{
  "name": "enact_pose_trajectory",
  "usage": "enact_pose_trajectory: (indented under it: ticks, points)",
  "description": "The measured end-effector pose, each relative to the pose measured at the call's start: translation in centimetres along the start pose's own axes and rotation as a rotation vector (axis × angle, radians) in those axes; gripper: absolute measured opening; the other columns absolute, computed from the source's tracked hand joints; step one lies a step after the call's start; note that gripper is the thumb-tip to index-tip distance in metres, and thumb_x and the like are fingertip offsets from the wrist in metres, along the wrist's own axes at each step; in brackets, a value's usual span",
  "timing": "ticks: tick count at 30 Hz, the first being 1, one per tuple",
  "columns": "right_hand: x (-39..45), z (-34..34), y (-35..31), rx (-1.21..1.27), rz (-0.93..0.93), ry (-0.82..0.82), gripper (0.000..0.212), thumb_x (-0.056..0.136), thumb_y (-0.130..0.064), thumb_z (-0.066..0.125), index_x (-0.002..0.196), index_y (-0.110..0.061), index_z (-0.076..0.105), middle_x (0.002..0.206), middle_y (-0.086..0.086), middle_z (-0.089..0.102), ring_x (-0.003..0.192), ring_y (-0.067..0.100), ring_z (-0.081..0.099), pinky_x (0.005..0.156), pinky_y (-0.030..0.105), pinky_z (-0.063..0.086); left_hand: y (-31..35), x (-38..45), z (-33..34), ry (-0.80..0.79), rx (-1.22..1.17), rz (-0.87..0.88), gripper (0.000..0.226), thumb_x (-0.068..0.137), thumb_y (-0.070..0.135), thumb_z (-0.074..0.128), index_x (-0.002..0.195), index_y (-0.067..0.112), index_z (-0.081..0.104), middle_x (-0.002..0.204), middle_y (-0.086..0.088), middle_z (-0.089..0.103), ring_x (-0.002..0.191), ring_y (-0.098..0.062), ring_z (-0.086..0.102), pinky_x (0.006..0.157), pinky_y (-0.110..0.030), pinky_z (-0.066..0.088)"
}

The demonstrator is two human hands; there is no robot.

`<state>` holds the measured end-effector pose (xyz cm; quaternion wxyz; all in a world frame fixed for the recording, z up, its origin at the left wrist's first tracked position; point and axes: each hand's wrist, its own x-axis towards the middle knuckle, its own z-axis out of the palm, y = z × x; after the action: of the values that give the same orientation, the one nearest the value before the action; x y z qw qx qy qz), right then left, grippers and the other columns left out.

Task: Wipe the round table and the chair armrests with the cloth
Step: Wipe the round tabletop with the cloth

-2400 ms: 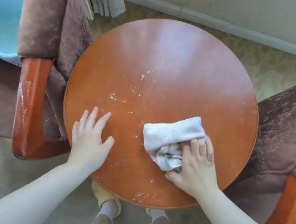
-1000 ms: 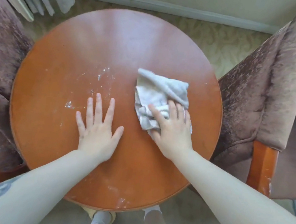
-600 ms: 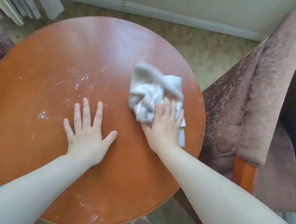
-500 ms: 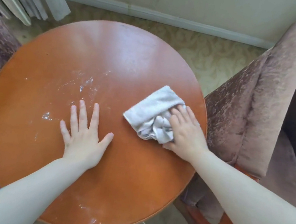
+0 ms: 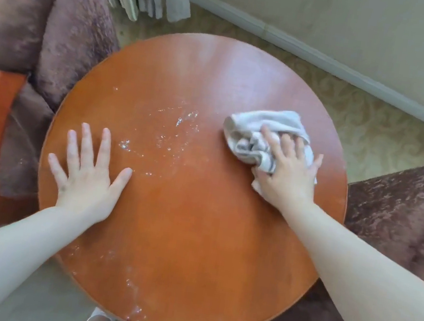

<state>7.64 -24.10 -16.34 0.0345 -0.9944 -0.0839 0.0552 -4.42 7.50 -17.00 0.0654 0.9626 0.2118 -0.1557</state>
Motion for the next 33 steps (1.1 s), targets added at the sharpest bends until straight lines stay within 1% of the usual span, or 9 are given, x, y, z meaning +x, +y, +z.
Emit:
enact_pose_trajectory:
  ticks: [3,9,13,15,20,22,27,29,33]
  points:
    - [2.8,0.1,-6.1,0.306,0.556,0.026,0.063,0.089,-0.043,0.047,0.147,-0.045,0.021,0.157,0.0,0.022,0.146,0.029,0.007,0.111,0.067,0.002,-1.2,0.1,0.7,-0.014,-0.006,-0.045,0.078,0.083,0.069,0.005,0.146,0.031,-0.022,0.156,-0.003,-0.027,0.143,-0.023,-0.026,0.113,-0.058,-0.008]
    - [-1.5,0.3,-3.9,-0.037,-0.631,-0.163,0.08,0.069,-0.04,0.063,0.144,-0.038,0.035,0.156,0.008,0.026,0.146,0.035,0.015,0.112,0.065,0.006,-2.6,-0.3,1.1,0.005,-0.056,-0.047,0.077,0.082,0.072,0.003,0.144,0.035,-0.023,0.157,-0.001,-0.024,0.143,-0.021,-0.025,0.113,-0.059,-0.004]
    - [4.2,0.7,-6.9,0.224,0.355,0.029,0.059,0.089,-0.044,0.045,0.145,-0.032,0.033,0.158,0.001,0.021,0.146,0.029,0.009,0.112,0.063,0.008,-3.7,-0.3,0.7,-0.014,-0.118,-0.088,0.081,0.082,0.073,0.01,0.146,0.034,-0.02,0.157,-0.001,-0.023,0.144,-0.022,-0.024,0.113,-0.058,-0.004]
    - [4.2,0.9,-12.5,0.3,0.515,0.005,0.059,0.087,-0.047,0.046,0.144,-0.041,0.03,0.161,-0.001,0.012,0.147,0.028,0.001,0.112,0.065,0.001,-3.8,-0.1,0.6,-0.039,-0.183,-0.135,0.083,0.082,0.072,0.014,0.147,0.032,-0.017,0.158,-0.001,-0.023,0.144,-0.021,-0.023,0.114,-0.056,-0.002]
    - [-1.2,1.3,-10.2,0.034,-0.74,-0.157,0.068,0.075,-0.038,0.06,0.14,-0.035,0.042,0.157,0.011,0.026,0.144,0.04,0.017,0.107,0.072,0.014,-4.2,-0.1,-0.3,-0.027,-0.333,-0.139,0.072,0.092,0.058,0.03,0.151,0.03,-0.002,0.16,0.004,-0.015,0.145,-0.014,-0.017,0.116,-0.052,0.002]
    - [0.2,0.8,-5.5,-0.051,-0.954,-0.084,0.074,0.065,-0.034,0.073,0.135,-0.022,0.053,0.146,0.017,0.044,0.135,0.046,0.036,0.098,0.074,0.027,-4.5,-0.2,-0.7,-0.026,-0.363,-0.107,0.067,0.094,0.053,0.031,0.151,0.032,0.003,0.16,0.006,-0.012,0.145,-0.012,-0.015,0.115,-0.053,0.004]
    - [2.5,1.1,-13.4,0.345,0.471,0.136,0.058,0.08,-0.041,0.058,0.137,-0.03,0.048,0.154,0.001,0.034,0.145,0.025,0.021,0.112,0.056,0.016,-3.8,-0.2,-1.1,-0.001,-0.408,-0.153,0.062,0.096,0.05,0.028,0.151,0.029,0.01,0.161,0.005,-0.005,0.146,-0.014,-0.009,0.116,-0.051,0.005]
    - [1.5,1.1,-18.9,0.475,0.577,0.063,0.058,0.08,-0.046,0.055,0.137,-0.037,0.045,0.158,-0.003,0.025,0.147,0.023,0.013,0.113,0.057,0.006,-3.2,0.0,-1.0,0.0,-0.427,-0.21,0.061,0.096,0.05,0.027,0.151,0.029,0.011,0.161,0.005,-0.005,0.146,-0.013,-0.009,0.116,-0.048,0.001]
    - [-5.7,2.7,-14.2,0.162,-0.343,0.0,0.056,0.076,-0.039,0.054,0.131,-0.031,0.048,0.156,0.004,0.03,0.146,0.029,0.02,0.11,0.066,0.016,-3.0,-0.1,-1.2,-0.034,-0.482,-0.19,0.06,0.096,0.049,0.027,0.151,0.031,0.012,0.161,0.007,-0.007,0.145,-0.009,-0.012,0.115,-0.046,-0.002]
